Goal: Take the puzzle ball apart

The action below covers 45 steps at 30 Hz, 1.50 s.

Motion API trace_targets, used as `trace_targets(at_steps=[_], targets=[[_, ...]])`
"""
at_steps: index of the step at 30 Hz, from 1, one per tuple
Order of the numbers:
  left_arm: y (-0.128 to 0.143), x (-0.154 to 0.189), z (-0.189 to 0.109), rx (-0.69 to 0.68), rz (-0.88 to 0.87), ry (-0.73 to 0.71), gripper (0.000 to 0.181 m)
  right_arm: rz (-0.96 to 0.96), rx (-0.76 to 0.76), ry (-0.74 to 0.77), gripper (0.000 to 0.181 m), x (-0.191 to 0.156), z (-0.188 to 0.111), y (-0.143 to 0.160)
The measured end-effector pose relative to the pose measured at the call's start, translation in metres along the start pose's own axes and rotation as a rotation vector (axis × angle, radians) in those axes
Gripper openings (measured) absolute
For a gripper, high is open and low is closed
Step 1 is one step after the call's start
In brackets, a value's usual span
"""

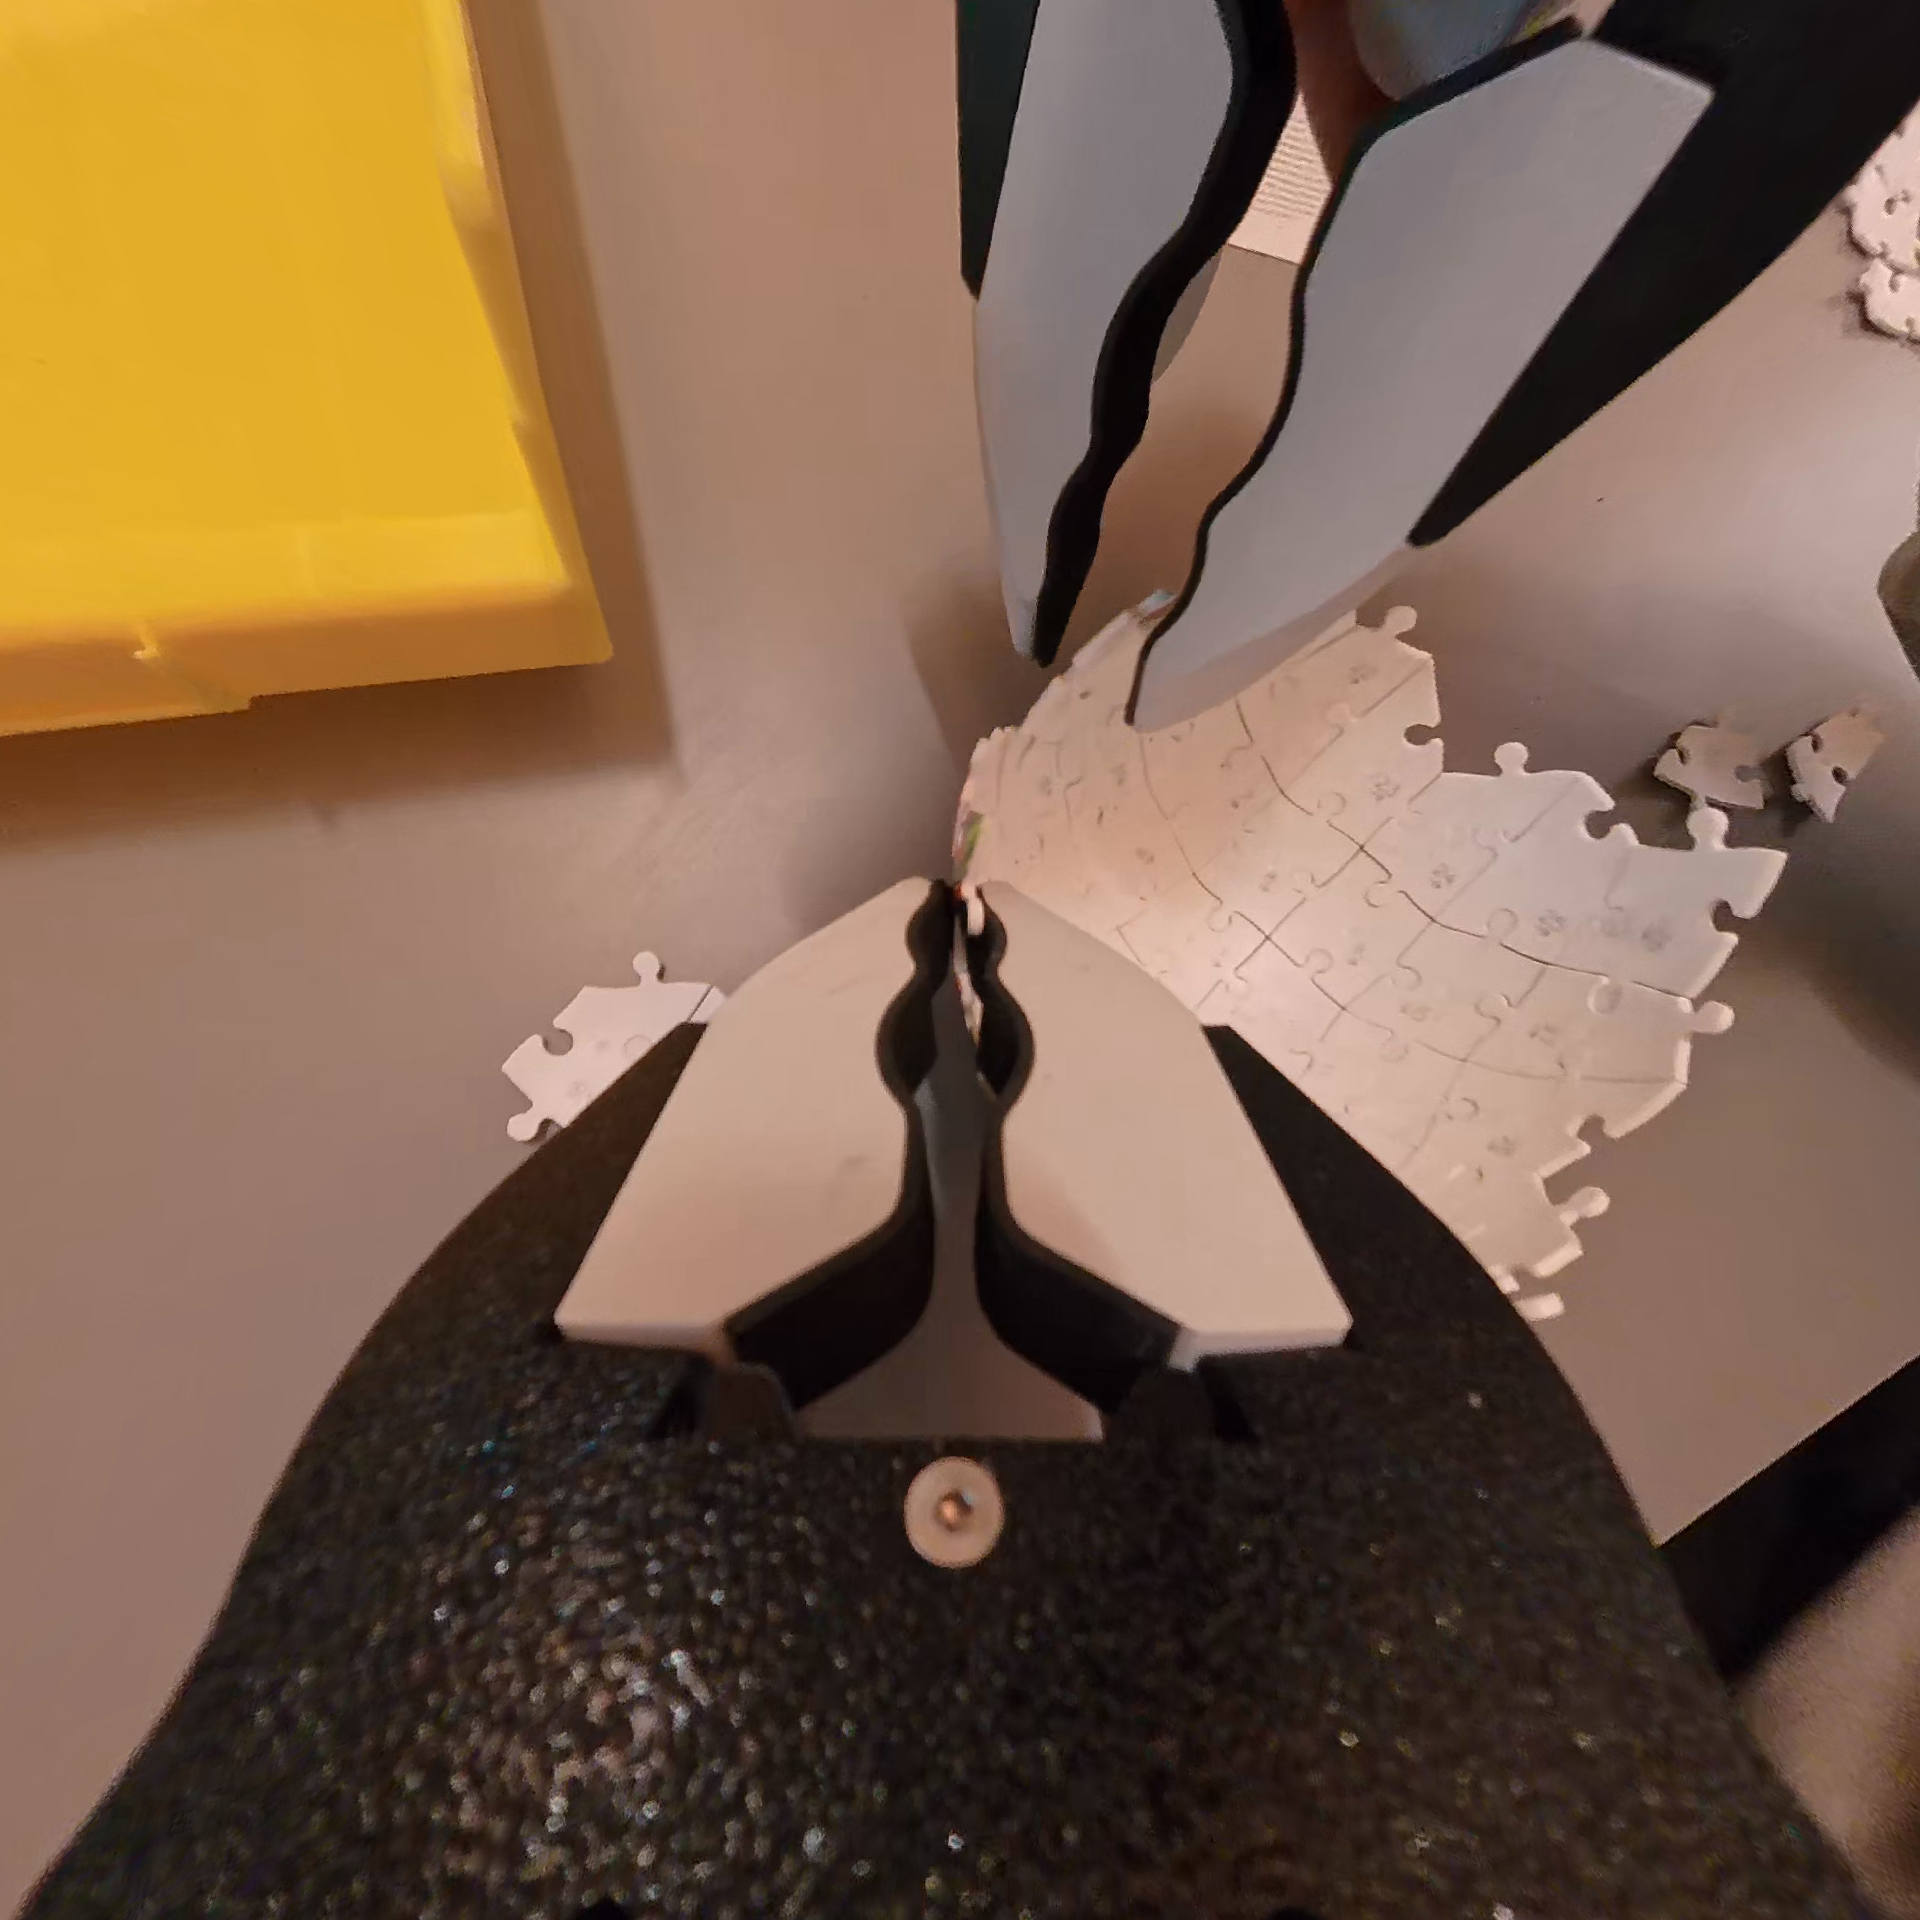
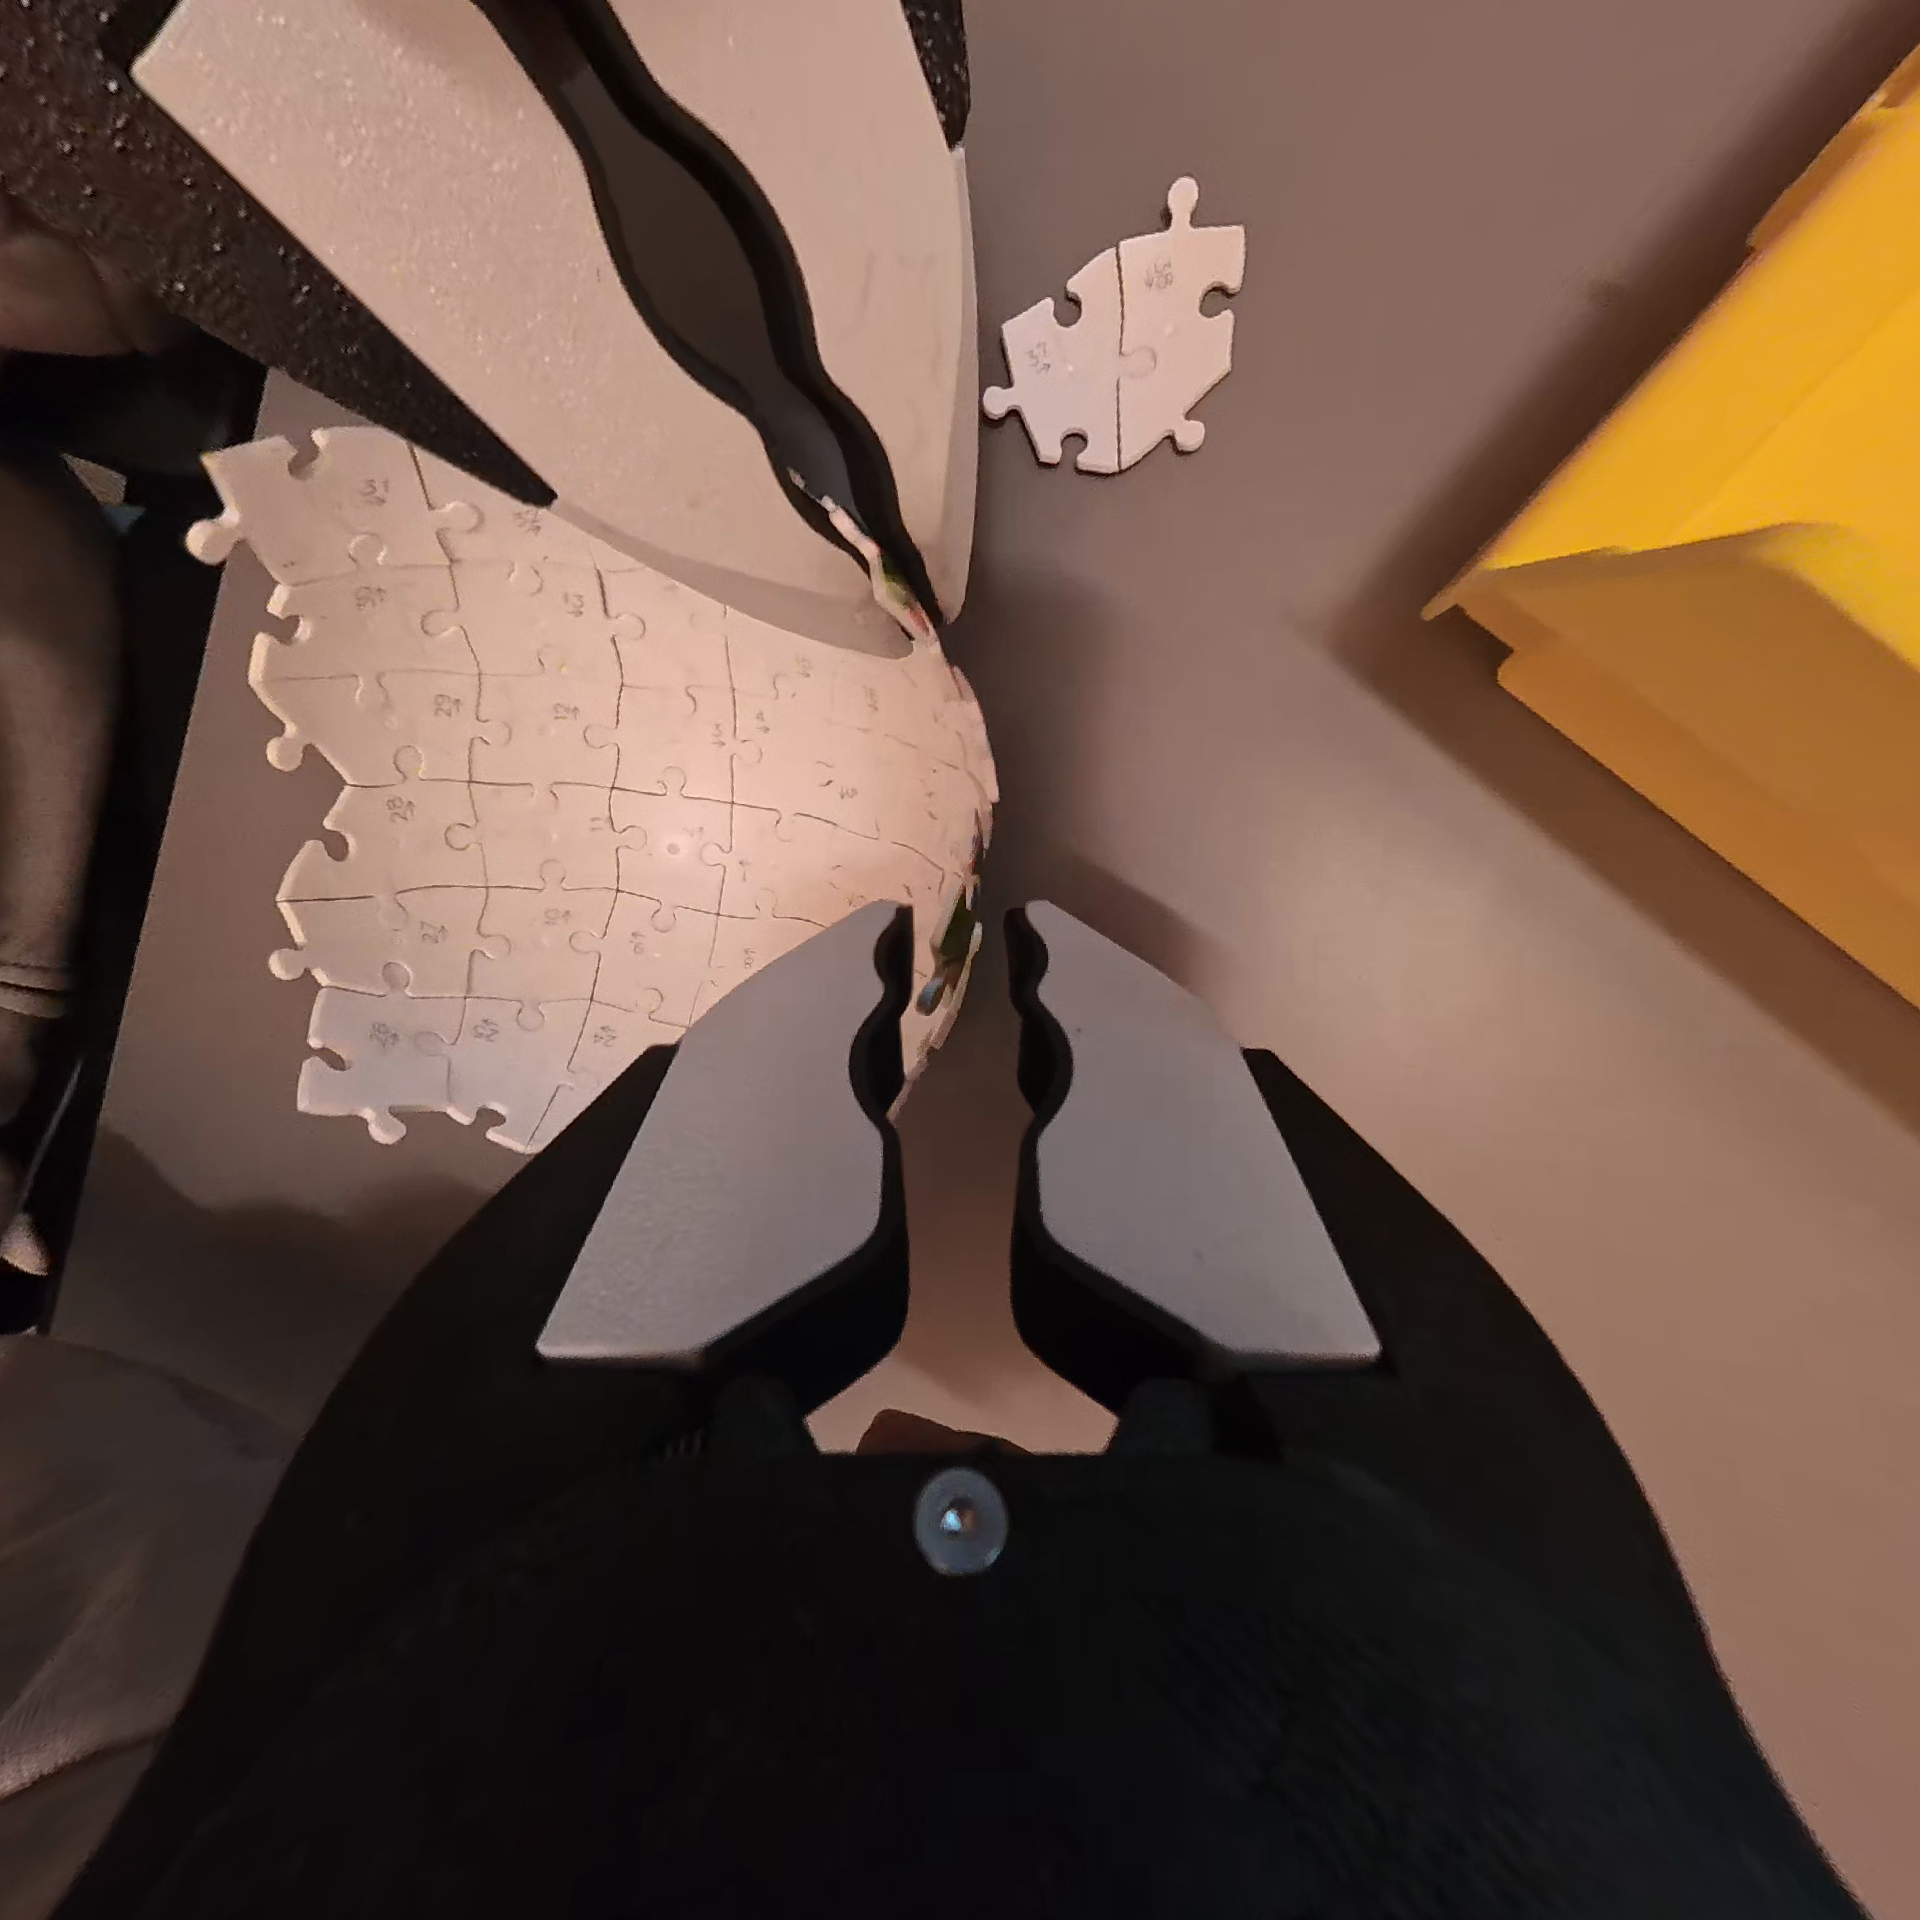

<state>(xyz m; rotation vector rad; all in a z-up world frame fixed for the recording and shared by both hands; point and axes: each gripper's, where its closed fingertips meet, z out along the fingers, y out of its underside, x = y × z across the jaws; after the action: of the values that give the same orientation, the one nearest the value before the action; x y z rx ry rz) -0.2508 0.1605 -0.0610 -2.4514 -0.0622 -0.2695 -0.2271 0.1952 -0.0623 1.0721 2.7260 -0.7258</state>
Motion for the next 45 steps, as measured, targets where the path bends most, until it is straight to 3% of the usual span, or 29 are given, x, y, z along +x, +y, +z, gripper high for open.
trace_targets(at_steps=[9,16,19,26,29,41,45], targets=[[0.0002,-0.0004,0.0001,-0.001,0.003,0.000,0.001,0.000,-0.025,0.026,0.003,0.0064,0.0025,0.0008],[0.0004,-0.0028,-0.0001,0.000,-0.003,-0.011,0.001,-0.004,-0.013,0.047,0.004,0.0091,0.0028,-0.0014],[-0.0009,-0.0012,-0.0007,0.009,-0.003,-0.001,0.001,0.004,-0.019,0.025,0.021,0.0051,0.0021,0.0024],[-0.0017,-0.0002,-0.0012,0.010,0.002,-0.001,0.001,0.010,-0.037,0.019,0.016,0.0018,0.0017,0.0076],[-0.0010,-0.0010,-0.0010,0.007,-0.001,-0.005,0.001,0.026,-0.028,0.018,0.005,0.0036,0.0040,0.0044],[-0.0007,-0.0029,-0.0015,0.007,-0.008,-0.011,0.001,0.062,-0.016,0.009,0.003,0.0068,0.0054,0.0029],[-0.0014,-0.0029,-0.0020,0.013,-0.011,-0.006,0.001,0.057,0.025,0.000,0.027,0.0040,0.0008,-0.0003]])
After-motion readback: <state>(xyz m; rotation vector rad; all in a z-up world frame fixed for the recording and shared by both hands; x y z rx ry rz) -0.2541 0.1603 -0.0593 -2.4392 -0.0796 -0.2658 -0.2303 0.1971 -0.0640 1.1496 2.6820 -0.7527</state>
